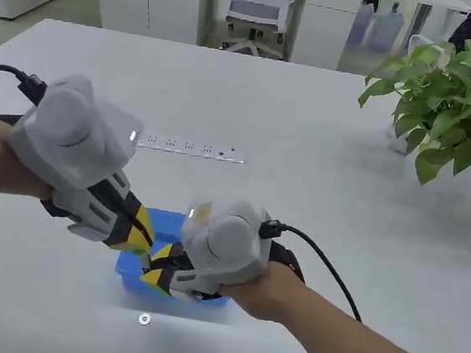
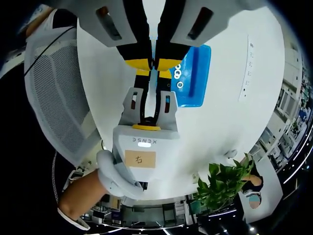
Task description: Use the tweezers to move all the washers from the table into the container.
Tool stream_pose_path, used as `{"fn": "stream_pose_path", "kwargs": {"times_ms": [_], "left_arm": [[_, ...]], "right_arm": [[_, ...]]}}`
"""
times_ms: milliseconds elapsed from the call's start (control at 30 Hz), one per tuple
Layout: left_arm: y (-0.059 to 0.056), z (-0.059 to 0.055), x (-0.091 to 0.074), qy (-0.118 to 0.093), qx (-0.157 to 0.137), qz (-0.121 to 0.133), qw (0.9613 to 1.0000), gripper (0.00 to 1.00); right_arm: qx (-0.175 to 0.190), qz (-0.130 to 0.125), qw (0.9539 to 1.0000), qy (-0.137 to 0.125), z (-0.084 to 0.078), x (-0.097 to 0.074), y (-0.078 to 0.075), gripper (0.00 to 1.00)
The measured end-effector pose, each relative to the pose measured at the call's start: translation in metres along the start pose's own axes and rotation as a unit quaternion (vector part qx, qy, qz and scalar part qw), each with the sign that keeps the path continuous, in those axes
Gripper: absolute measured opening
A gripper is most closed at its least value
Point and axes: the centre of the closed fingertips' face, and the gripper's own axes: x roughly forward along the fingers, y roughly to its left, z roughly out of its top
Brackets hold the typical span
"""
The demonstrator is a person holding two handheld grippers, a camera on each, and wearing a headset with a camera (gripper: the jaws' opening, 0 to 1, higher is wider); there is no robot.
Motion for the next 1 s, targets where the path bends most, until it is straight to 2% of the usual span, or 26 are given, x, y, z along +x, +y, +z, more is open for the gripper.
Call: {"fn": "stream_pose_path", "kwargs": {"times_ms": [467, 1000], "left_arm": [[-0.012, -0.007, 0.012, -0.003, 0.006, -0.014, 0.9999, 0.05], [-0.021, -0.020, 0.025, -0.001, -0.007, -0.028, 0.9996, 0.05]], "right_arm": [[0.011, 0.011, 0.9999, 0.006, -0.013, 0.006, 0.014, 0.10], [0.015, 0.024, 0.9995, 0.012, -0.026, 0.017, 0.026, 0.10]]}}
